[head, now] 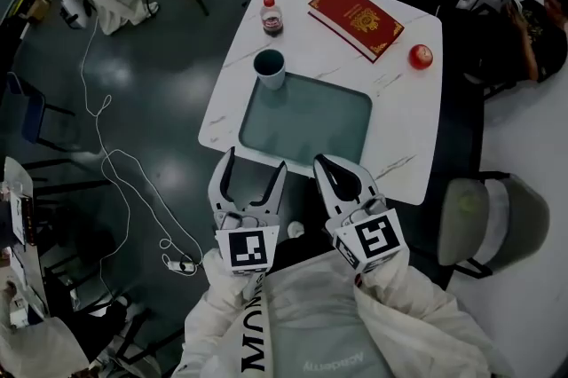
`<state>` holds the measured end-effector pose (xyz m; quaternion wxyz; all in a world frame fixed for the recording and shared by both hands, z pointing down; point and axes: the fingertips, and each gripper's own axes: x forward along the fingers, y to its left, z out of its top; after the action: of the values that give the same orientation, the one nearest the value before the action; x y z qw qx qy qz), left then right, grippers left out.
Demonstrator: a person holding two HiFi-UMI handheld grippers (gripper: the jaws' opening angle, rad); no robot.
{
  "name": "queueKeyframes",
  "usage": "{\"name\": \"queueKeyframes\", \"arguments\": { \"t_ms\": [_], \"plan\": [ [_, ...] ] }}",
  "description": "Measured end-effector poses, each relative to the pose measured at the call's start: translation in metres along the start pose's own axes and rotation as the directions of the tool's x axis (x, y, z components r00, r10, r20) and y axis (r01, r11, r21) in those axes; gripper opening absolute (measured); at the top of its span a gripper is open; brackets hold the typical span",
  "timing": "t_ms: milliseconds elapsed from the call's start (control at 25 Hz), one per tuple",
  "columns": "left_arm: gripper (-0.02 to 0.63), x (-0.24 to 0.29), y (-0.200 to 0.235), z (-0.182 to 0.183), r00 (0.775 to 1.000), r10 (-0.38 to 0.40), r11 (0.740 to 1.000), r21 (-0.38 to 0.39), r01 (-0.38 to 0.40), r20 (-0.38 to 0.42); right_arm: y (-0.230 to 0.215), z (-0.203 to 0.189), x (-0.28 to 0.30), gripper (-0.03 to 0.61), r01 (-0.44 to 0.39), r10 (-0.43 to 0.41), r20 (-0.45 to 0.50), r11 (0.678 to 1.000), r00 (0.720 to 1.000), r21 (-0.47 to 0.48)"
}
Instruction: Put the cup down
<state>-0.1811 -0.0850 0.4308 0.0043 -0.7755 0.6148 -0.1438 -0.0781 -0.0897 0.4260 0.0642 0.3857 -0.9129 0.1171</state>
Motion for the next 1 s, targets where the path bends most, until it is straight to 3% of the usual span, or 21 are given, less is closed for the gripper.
{"name": "queueKeyframes", "arguments": {
  "t_ms": [640,1000],
  "plan": [
    [0.253,-0.08,-0.037,0.044,0.999,-0.026,1.0,0.009,0.026,0.038,0.038,0.047,-0.068,0.005,-0.008,0.013,0.076,0.997,0.997,-0.076],
    [0.107,-0.113,-0.045,0.059,0.997,-0.034,0.999,0.007,0.033,0.07,0.064,0.054,-0.091,0.005,-0.026,0.032,0.068,0.996,0.997,-0.087]
  ]
}}
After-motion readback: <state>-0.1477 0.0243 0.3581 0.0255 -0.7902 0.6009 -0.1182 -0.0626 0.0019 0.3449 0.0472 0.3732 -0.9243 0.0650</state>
